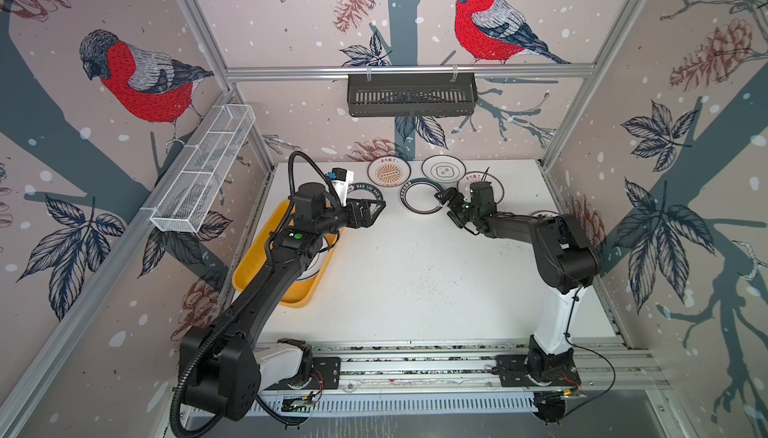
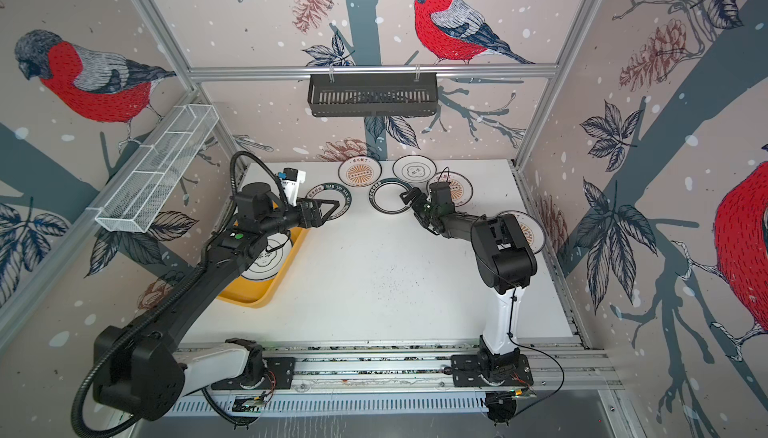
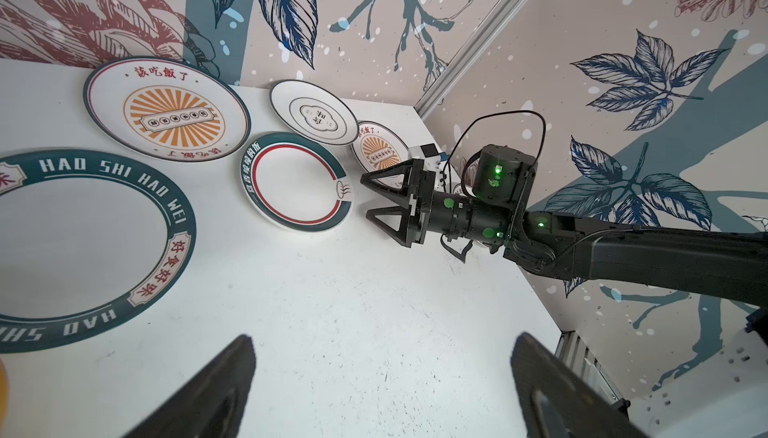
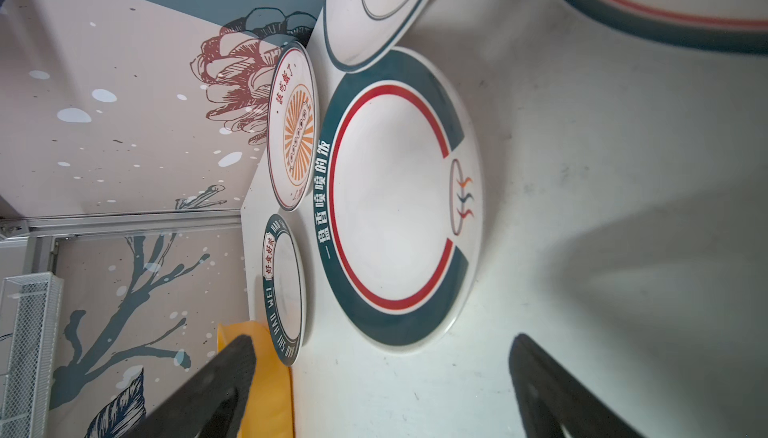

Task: Place the plates into the plastic bin on the countertop

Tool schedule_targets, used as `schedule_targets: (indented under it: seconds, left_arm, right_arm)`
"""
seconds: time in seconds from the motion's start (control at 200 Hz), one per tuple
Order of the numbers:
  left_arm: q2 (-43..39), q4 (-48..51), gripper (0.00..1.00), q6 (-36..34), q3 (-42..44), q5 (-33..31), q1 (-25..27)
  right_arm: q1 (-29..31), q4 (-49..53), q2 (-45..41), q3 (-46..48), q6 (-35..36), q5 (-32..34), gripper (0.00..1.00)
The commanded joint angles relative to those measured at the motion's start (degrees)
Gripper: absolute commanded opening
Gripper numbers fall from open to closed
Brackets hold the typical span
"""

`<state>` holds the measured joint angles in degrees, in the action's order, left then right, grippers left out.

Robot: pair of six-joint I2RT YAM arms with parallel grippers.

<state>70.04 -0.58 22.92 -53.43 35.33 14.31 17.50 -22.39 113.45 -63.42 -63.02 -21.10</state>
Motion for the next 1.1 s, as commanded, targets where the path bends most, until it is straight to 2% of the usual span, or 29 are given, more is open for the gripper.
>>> schedule_targets:
  seconds: [0.0, 0.48, 0.59, 0.911, 1.096]
  left_arm:
    - [0.49, -2.45, 0.96, -0.53, -0.01, 1.91, 0.1]
    - [0.41, -0.5, 0.96, -1.66, -0.99, 1.39, 0.15]
    - [0.77, -0.68, 0.96, -1.32, -1.06, 2.37, 0.14]
    - [1.73, -1.27, 0.96, -0.3, -1.0, 3.75, 0.37]
    - [0.51, 0.85, 0.96, -2.15, -1.68, 0.89, 0.38]
  right_arm:
    - [-0.02, -0.65, 1.26, -0.74, -0.57, 0.0, 0.95]
    - [0.14, -2.49, 6.02, -2.76, -1.91, -0.34, 0.89]
    - [0.07, -2.4, 7.07, -3.2, -2.96, 0.05, 0.84]
    - [0.26, 0.15, 8.73, -4.52, -4.01, 1.85, 0.65]
    - [0.31, 1.74, 9.6, -5.18, -4.69, 2.73, 0.51]
